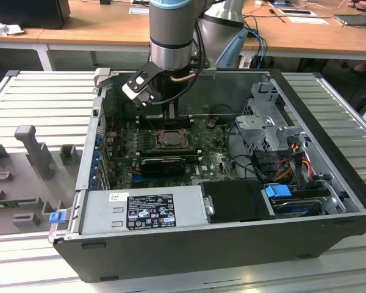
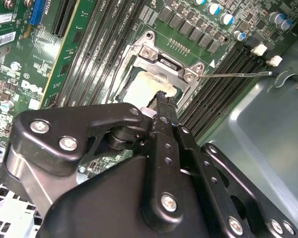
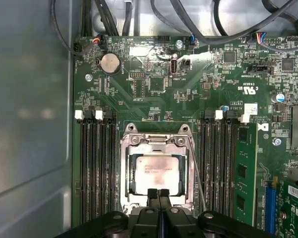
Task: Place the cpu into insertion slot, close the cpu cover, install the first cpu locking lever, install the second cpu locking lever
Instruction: 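Install the first cpu locking lever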
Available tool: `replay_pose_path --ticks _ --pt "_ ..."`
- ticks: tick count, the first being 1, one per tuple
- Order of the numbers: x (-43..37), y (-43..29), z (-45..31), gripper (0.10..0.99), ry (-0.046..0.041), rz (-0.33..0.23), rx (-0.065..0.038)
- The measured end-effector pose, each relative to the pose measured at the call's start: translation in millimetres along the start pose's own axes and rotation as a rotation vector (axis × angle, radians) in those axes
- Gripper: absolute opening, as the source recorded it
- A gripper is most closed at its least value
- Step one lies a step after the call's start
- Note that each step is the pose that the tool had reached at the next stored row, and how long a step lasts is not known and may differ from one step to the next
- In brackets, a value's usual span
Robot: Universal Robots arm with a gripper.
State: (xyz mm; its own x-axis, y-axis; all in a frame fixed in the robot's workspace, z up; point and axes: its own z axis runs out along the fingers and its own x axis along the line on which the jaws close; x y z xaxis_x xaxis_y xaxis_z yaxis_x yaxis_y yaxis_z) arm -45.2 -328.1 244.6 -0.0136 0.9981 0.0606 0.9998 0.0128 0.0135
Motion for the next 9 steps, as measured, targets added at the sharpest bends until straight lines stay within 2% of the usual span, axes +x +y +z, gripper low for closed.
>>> replay_pose_path --ticks 9 --pt "0.3 0.0 -4.6 0.106 -0.0002 0.0 0.0"
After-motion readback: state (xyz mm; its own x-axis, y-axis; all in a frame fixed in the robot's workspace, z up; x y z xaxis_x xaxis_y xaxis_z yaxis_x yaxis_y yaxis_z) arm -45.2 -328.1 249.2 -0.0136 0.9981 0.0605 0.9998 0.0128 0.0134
